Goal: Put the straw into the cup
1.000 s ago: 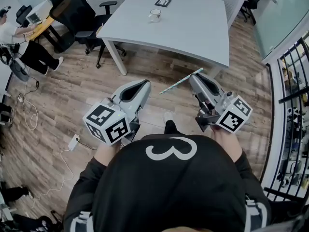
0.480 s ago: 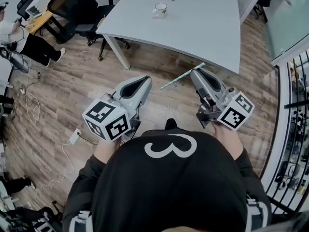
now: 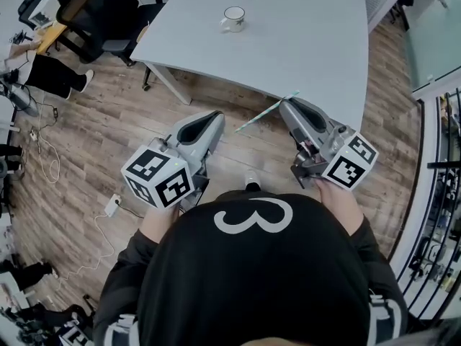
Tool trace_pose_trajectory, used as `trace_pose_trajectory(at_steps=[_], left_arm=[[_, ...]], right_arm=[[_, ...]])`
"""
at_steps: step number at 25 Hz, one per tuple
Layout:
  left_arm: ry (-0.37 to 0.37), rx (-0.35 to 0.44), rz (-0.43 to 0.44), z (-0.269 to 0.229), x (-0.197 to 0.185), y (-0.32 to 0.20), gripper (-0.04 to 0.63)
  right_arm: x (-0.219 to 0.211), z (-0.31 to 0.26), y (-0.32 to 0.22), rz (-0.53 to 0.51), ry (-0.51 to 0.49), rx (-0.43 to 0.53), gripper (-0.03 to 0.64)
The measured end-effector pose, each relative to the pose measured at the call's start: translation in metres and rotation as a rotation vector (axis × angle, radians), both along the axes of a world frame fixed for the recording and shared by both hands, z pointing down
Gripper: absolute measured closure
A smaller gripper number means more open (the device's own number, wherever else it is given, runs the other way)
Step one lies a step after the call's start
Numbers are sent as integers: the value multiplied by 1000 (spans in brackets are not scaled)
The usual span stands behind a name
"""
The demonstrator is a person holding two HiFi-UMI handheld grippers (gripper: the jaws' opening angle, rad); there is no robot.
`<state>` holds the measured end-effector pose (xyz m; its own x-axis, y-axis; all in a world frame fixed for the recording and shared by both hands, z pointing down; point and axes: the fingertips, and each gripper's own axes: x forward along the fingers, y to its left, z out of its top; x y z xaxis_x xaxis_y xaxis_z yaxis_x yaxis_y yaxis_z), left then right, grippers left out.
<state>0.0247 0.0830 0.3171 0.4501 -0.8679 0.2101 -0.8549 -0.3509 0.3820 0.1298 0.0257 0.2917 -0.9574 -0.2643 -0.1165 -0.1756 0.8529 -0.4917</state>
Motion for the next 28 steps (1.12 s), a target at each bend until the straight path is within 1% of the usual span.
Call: trace_pose_trajectory(at_steps=[5,11,15,21,28], left_arm=[[2,-27,-8,8,0,-47,578],[-3,4,-25,3,-4,-87,578],[-14,21,-23,3,-8,-102,578],[-3,30,-27,6,-15,-114,578],[21,33,-11,6,-36,-155,578]], right_arm=[[-4,8,-47,-16,-1,-22,586],[-11,7,-85,-34,-5,-1,586],[-14,4,-100,-31,-16,18,586],[-19,4,-116,-23,-13,37,586],[-33,1,-153,13,1,48,586]])
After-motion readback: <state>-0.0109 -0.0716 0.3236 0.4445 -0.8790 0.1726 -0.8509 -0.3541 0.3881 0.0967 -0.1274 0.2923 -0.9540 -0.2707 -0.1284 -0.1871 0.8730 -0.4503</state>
